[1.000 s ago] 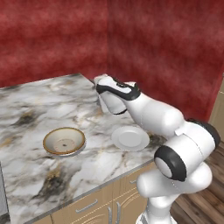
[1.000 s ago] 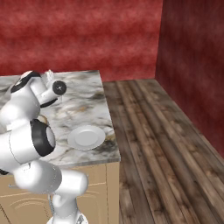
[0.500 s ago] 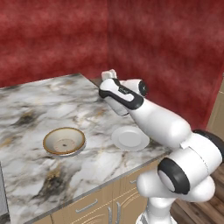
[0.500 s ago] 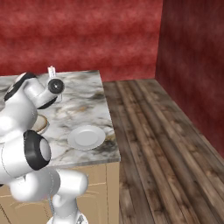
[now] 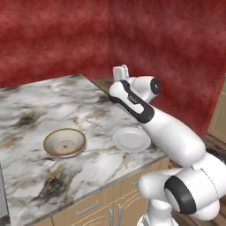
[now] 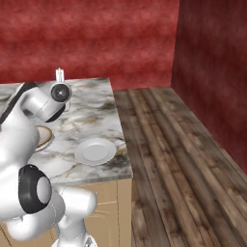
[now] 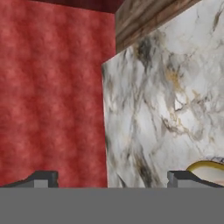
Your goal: Move the bowls from the cabinet to the plates on the dining table.
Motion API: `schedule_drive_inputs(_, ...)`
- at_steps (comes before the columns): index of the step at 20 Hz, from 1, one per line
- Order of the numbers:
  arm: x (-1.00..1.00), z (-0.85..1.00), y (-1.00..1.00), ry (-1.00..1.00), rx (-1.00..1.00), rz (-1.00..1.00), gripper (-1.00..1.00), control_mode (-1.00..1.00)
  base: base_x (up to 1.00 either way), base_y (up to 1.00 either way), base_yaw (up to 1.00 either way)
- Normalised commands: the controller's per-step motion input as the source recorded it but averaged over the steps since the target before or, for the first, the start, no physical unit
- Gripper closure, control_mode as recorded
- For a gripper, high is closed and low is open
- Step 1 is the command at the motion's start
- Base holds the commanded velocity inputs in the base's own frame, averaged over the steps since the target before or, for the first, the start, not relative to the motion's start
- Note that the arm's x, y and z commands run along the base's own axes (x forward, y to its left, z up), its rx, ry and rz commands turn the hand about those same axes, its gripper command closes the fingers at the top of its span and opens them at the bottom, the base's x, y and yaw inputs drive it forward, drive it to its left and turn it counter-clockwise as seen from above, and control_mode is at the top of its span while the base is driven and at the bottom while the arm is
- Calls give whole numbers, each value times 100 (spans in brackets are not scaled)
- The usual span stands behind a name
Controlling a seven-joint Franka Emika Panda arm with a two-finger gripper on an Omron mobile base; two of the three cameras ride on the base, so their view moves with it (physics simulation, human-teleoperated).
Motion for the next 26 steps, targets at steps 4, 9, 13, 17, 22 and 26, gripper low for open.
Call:
schedule_drive_inputs(4,-40,24,-28,-2,0,-6,-100,-100,0,0,0)
schedule_drive_inputs(9,-41,24,-27,-3,0,-5,-100,-100,0,0,0)
schedule_drive_inputs(13,-43,25,-27,-3,0,-5,-100,-100,0,0,0)
schedule_drive_inputs(17,-45,27,-24,-3,0,-5,-100,-100,0,0,0)
schedule_drive_inputs(22,-42,31,-21,-3,0,-6,-100,-100,0,0,0)
schedule_drive_inputs(26,-35,29,-20,-3,0,-8,-100,-100,0,0,0)
